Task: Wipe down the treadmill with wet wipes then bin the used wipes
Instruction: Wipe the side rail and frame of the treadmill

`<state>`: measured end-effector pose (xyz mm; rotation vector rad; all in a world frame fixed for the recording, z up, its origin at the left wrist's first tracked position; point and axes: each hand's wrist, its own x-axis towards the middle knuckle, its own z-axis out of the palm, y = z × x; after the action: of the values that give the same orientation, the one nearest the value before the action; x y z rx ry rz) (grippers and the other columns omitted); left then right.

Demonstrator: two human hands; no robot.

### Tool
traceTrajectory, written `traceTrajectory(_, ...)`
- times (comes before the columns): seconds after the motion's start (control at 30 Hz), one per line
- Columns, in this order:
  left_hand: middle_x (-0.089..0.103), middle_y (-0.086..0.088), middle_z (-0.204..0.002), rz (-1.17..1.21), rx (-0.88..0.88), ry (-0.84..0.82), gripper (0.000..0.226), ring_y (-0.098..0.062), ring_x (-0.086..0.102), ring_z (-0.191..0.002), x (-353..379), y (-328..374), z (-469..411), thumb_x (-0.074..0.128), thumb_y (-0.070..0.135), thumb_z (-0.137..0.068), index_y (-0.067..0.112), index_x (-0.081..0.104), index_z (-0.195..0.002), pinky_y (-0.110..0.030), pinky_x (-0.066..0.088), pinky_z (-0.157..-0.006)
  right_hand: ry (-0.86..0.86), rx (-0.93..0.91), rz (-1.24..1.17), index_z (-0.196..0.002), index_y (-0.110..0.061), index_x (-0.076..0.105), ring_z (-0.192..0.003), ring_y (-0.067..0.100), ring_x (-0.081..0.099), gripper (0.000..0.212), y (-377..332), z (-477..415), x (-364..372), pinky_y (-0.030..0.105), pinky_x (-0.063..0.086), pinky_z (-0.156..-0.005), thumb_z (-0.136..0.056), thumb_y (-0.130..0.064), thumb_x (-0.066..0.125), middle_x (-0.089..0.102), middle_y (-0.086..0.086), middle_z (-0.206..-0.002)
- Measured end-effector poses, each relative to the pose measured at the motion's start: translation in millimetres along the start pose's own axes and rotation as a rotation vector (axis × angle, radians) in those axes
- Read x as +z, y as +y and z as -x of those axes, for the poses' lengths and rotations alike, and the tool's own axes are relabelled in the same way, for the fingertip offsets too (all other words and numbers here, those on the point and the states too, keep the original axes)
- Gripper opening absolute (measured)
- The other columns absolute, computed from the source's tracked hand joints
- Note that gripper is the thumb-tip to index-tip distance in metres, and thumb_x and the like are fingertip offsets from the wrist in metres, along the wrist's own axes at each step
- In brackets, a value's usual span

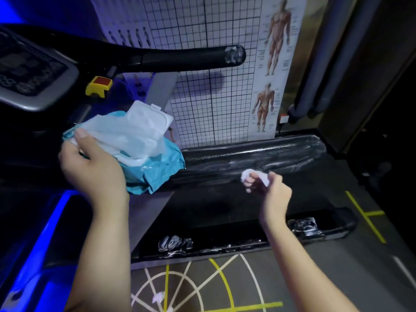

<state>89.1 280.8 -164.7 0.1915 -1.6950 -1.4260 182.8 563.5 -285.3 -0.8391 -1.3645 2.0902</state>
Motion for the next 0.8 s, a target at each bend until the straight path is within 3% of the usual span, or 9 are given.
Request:
traceTrajectory(0.1,0.072,-0.022,-0.107,0.054,-0.036,0.005,0.058,-0.029,0.07,-0.099,4.8,2.1,13.2,0.044,0.045,-0.105,-0.008,0.068,-0.106,-0.032,0.056,-0.091,-0.18,0.002,0.128,-0.073,0.007,0.072,-0.058,0.026,0.063,0.051,1.0,35.5,28.8,0.031,0.05,-0.053,-0.099,-0.022,0.04,0.072,0.022,-0.071)
traceTrajectory(0.23,0.07,-0.025,-0.112,0.069,-0.082,0.054,0.058,-0.036,0.07,-0.105,1.8,-3.1,22.6,0.045,0.048,-0.104,-0.005,0.068,-0.112,-0.049,0.055,-0.094,-0.294,0.089,0.164,-0.082,0.01,0.072,-0.07,0.026,0.068,0.049,7.7,32.5,52.1,0.024,0.051,-0.058,-0.104,-0.022,0.041,0.076,0.017,-0.08)
traceTrajectory(0.33,0.068,-0.028,-0.117,0.039,-0.115,0.02,0.062,-0.037,0.068,-0.108,-3.3,-9.5,31.2,0.044,0.049,-0.102,-0.007,0.065,-0.117,-0.048,0.054,-0.097,-0.11,0.003,0.221,-0.067,-0.004,0.07,-0.07,0.015,0.067,0.048,12.5,7.3,45.7,0.025,0.05,-0.066,-0.1,-0.033,0.049,0.073,0.001,-0.07)
traceTrajectory(0.43,0.066,-0.027,-0.122,0.047,-0.127,-0.024,0.06,-0.037,0.067,-0.112,-10.7,-16.0,38.9,0.047,0.05,-0.101,-0.004,0.064,-0.119,-0.05,0.054,-0.1,0.027,0.083,0.048,-0.075,-0.002,0.073,-0.073,0.031,0.074,0.047,1.8,-16.7,26.9,0.044,0.06,-0.074,-0.092,-0.04,0.051,0.075,0.015,-0.077)
traceTrajectory(0.6,0.066,-0.024,-0.125,0.067,-0.162,-0.041,0.059,-0.037,0.067,-0.115,-16.2,-23.1,50.5,0.049,0.052,-0.101,0.0,0.064,-0.121,-0.052,0.053,-0.103,0.141,0.041,-0.156,-0.074,0.002,0.064,-0.051,0.03,0.065,0.044,-26.2,-47.2,-13.1,0.03,0.054,-0.051,-0.101,-0.024,0.04,0.066,0.021,-0.061)
traceTrajectory(0.8,0.067,-0.021,-0.126,0.083,-0.164,-0.074,0.055,-0.034,0.069,-0.115,-23.1,-27.1,64.2,0.051,0.054,-0.101,0.005,0.065,-0.122,-0.053,0.055,-0.102,0.274,-0.003,-0.161,-0.076,-0.005,0.065,-0.053,0.03,0.064,0.038,-46.7,-71.4,-55.9,0.034,0.049,-0.056,-0.096,-0.029,0.044,0.065,0.013,-0.06)
